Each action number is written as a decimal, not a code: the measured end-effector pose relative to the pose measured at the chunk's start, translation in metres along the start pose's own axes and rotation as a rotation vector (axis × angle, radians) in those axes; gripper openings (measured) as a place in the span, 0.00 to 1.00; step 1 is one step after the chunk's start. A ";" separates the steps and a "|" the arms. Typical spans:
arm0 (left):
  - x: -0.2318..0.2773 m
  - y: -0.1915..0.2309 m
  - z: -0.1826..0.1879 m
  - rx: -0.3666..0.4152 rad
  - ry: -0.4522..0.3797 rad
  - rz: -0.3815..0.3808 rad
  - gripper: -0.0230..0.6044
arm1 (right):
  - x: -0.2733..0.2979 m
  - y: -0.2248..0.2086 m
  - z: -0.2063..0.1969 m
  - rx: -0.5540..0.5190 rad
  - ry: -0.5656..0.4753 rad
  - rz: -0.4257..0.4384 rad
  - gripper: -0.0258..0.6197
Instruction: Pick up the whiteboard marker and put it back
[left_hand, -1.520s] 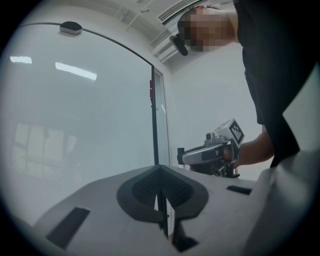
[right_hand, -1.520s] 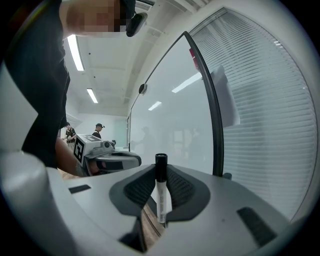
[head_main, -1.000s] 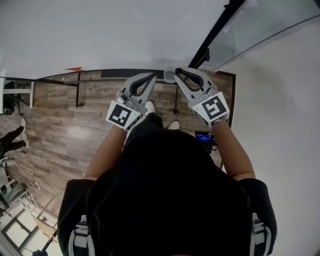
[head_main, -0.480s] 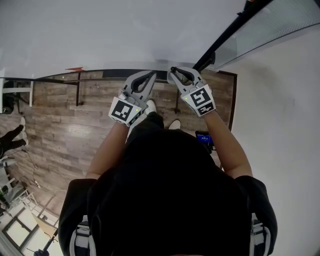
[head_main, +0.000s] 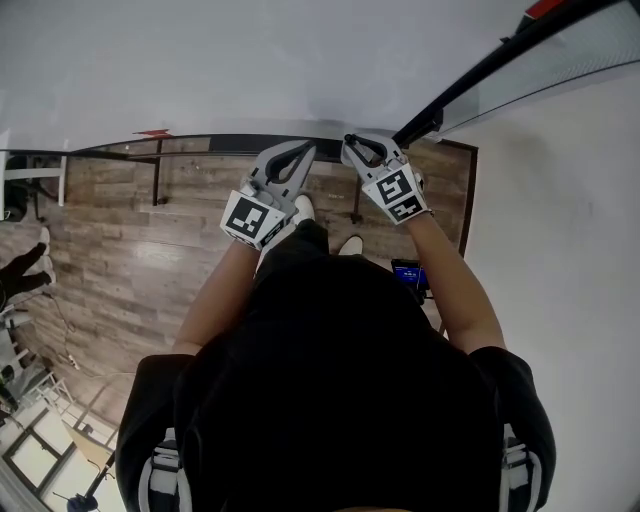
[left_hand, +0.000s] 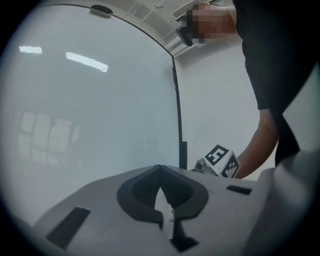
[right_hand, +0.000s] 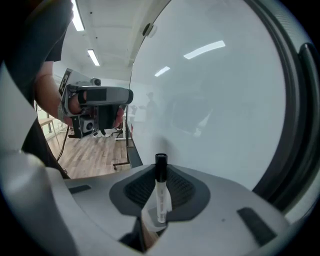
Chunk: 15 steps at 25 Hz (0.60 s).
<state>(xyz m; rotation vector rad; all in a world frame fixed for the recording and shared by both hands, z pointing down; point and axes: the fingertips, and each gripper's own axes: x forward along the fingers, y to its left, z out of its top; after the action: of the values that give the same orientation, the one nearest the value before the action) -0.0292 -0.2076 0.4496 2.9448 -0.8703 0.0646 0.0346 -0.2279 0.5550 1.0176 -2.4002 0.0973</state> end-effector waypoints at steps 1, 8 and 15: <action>0.001 0.001 -0.002 -0.003 0.003 0.001 0.04 | 0.002 -0.001 -0.003 -0.007 0.009 0.002 0.14; 0.008 0.003 -0.014 -0.005 0.021 -0.009 0.04 | 0.009 0.000 -0.018 -0.025 0.053 0.009 0.14; 0.019 0.008 -0.025 -0.015 0.040 -0.015 0.04 | 0.015 0.000 -0.033 -0.002 0.075 0.019 0.14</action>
<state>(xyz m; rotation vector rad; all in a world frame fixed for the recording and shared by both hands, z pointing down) -0.0187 -0.2227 0.4759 2.9252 -0.8395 0.1149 0.0407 -0.2287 0.5905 0.9729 -2.3420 0.1382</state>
